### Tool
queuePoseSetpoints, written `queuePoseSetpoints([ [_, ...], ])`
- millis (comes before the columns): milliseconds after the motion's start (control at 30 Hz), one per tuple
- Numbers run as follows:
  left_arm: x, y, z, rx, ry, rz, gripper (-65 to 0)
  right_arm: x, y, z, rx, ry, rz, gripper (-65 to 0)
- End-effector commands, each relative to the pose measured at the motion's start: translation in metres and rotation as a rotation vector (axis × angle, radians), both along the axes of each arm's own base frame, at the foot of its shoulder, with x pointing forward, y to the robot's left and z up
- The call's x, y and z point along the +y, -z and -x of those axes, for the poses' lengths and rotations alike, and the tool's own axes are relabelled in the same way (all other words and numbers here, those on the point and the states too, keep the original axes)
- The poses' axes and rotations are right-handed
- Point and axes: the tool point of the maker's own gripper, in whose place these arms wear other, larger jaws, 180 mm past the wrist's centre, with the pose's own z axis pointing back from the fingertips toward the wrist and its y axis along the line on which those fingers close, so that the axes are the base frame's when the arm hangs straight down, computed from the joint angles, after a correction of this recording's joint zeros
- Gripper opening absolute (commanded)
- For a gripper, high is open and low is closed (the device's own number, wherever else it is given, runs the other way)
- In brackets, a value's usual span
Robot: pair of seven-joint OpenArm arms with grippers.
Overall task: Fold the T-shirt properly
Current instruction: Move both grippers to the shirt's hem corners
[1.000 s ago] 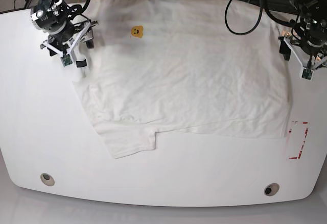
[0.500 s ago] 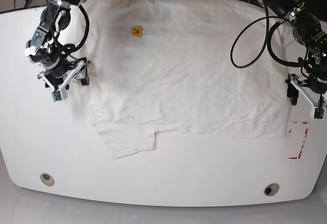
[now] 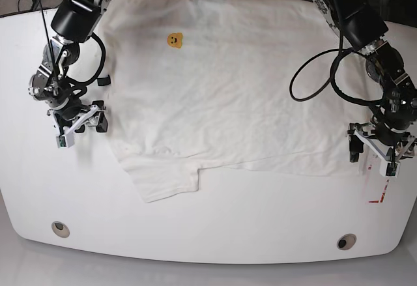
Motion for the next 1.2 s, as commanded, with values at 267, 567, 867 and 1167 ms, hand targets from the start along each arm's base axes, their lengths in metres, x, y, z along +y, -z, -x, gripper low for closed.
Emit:
queuePoseSetpoints([
  [267,-0.007,0.001,-0.018,-0.061,0.012,0.05,-10.8,0.029,0.0,-0.015,-0.054,-0.009,-0.087,-23.3],
  [567,0.005,0.005,-0.023,-0.064,0.005,0.055,-10.8,0.064,0.008,-0.018,-0.038,-0.071,-0.116,-23.9],
  [867,0.026,0.017,-0.037,-0.04,-0.018,0.098,-10.7,0.078,0.005,-0.024,-0.059,-0.094,-0.13,-28.2],
  [1167,0.05,0.031,-0.061,-0.038,-0.057,0.206,-10.3,0.072,0.003,-0.025,-0.064,-0.092,-0.115,-63.3],
])
